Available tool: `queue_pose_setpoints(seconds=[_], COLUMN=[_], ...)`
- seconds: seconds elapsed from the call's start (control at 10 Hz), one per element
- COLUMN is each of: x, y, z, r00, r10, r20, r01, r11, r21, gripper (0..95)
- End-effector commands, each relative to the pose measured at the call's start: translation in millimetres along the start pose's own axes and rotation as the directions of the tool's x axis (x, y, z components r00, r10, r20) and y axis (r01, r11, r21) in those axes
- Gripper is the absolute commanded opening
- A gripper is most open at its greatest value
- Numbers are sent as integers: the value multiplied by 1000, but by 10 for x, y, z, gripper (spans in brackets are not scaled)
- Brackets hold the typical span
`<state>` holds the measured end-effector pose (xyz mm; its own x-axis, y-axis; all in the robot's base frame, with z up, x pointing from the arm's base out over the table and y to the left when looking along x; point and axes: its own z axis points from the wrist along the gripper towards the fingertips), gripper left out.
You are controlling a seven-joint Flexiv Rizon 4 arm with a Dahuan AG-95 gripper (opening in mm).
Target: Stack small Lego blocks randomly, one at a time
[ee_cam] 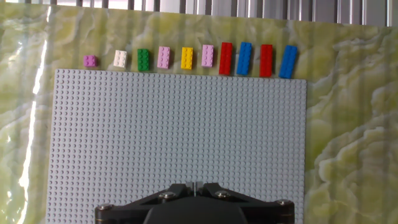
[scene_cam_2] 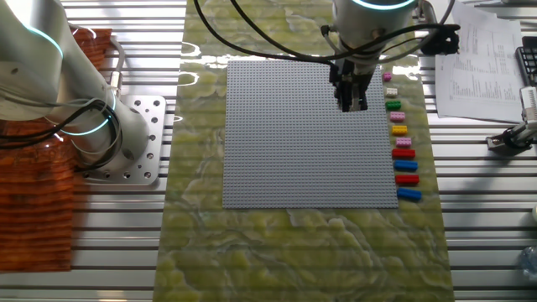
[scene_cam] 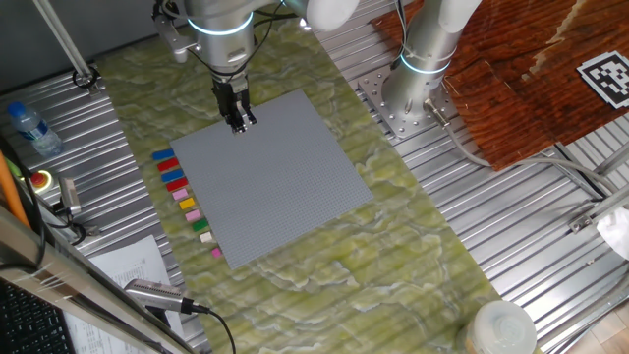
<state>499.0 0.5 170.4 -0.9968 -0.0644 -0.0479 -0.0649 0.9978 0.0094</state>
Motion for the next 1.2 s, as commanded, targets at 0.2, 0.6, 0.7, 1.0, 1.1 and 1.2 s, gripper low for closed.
queue_pose_setpoints(seconds=[0.2,0.6,0.7,1.0,1.1,1.2], x=[-10,-10,-10,-10,-10,-10], y=[2,3,3,3,3,3], z=[7,4,4,4,3,3], r00=[1000,999,999,999,1000,1000], r10=[22,42,38,33,25,18], r20=[1,1,0,1,0,-1], r01=[-22,-42,-38,-33,-25,-19], r11=[1000,999,999,999,1000,1000], r21=[-1,-1,-1,-2,-2,-2], gripper=[0,0,0,0,0,0])
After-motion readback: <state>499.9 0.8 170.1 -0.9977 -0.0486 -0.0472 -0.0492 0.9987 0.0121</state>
